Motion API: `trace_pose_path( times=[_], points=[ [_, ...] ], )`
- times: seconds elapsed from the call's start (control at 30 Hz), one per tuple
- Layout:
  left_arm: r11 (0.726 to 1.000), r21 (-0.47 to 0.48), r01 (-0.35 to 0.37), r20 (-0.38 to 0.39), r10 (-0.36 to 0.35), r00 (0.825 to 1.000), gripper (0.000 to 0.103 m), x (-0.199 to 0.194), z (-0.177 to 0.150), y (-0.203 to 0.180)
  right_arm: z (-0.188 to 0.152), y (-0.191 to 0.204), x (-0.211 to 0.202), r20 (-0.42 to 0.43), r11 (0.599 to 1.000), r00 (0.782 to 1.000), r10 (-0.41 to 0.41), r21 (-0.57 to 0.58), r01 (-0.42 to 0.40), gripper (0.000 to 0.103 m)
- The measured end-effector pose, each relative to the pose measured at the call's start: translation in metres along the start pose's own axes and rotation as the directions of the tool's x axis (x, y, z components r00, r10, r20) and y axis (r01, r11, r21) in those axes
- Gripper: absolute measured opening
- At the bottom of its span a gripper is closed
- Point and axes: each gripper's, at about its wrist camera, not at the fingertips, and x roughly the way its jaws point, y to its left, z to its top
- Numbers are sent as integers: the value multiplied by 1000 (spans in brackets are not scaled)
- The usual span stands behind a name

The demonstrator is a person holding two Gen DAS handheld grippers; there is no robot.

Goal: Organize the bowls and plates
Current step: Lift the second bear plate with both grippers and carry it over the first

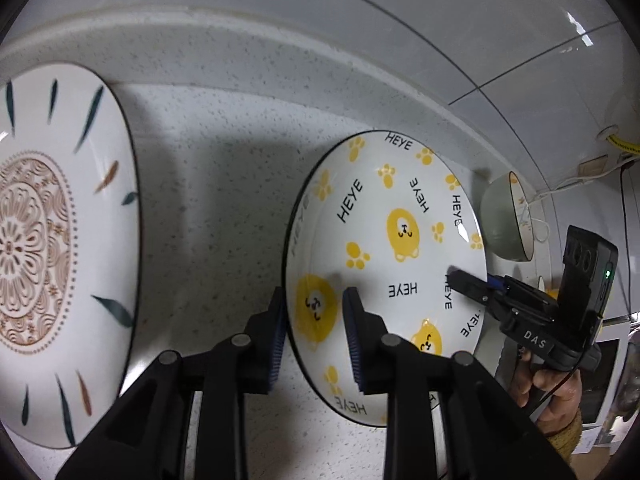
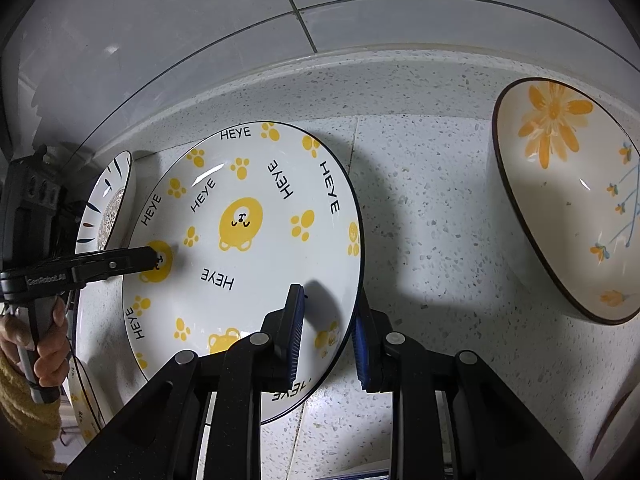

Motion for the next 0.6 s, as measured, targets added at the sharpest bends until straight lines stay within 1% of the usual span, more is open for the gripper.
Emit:
trace_pose_path(
  times=[0.17, 0.3, 0.4, 0.47, 0.6],
  points=[
    [1000, 3, 12, 5, -12, 1000, 26, 1, 2, 2, 0, 0, -1, 4, 1000, 1000, 1, -6, -1, 21],
    [1000, 13, 13, 16, -13, 1000, 24, 1, 1, 1, -2, 1, -1, 11, 1000, 1000, -6, -12, 7, 21],
    [997, 70, -28, 35, 26, 999, 21, 2, -3, -6, -3, 4, -1, 20, 999, 1000, -19, -28, 19, 21],
    [997, 76, -30, 36, 28, 999, 18, 3, -4, -7, -4, 6, -1, 36, 998, 999, -40, -36, 42, 21],
    [996, 83, -37, 48, 33, 998, 18, 3, -7, -9, -3, 6, -3, 68, 997, 996, -62, -43, 65, 20]
  ],
)
